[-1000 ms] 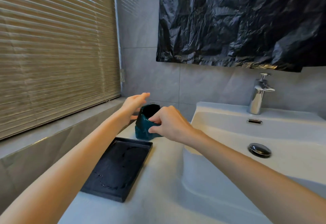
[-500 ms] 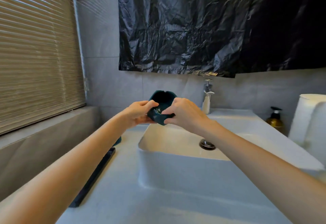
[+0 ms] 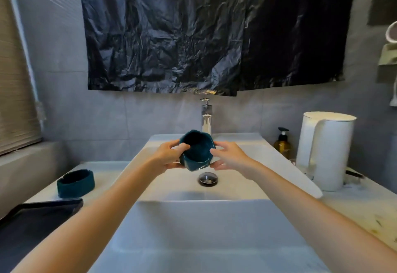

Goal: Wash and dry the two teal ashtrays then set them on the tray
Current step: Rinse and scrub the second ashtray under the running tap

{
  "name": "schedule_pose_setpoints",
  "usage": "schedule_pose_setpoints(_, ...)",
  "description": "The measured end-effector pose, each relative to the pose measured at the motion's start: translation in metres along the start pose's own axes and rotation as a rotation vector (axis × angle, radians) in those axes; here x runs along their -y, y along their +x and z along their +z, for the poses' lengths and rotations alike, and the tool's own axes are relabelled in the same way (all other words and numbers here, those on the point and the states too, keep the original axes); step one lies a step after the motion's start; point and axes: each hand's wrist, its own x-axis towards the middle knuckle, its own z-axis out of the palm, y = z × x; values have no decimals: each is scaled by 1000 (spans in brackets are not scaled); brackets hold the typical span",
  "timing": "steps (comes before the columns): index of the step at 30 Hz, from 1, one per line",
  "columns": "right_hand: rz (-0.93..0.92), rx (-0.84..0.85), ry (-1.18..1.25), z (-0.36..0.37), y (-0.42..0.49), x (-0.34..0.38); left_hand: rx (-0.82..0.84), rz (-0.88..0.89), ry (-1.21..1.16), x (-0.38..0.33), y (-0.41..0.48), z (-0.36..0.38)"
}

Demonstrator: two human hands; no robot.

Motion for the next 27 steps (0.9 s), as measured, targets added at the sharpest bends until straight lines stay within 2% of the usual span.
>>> schedule_pose_setpoints(5,39,-96,-9,-13,27,-13,12,-118,-121,7,33,24)
schedule_pose_setpoints(7,85,-112,-2,-19,36,-14,35,-112,-140,10,46,30)
schedule_pose_setpoints(11,166,-84,63,-27,57,-19,127,10,-44,11,70,37)
schedule_pose_setpoints(13,167,-125,78,-31,69,-27,197,138,46,12,79,39)
schedule_pose_setpoints(16,84,-238,56,-34,80,-39,205,389,261,13,88,47)
schedule_pose_setpoints(21,-260,-365,-105,-33,85,-58,143,697,413,28,101,48)
schedule_pose_setpoints(24,-365,-353,-143,-31,85,-60,149,722,462,31,101,42)
schedule_pose_setpoints(27,-321,-293,-164,-30,84,-62,170,571,352,35,101,40)
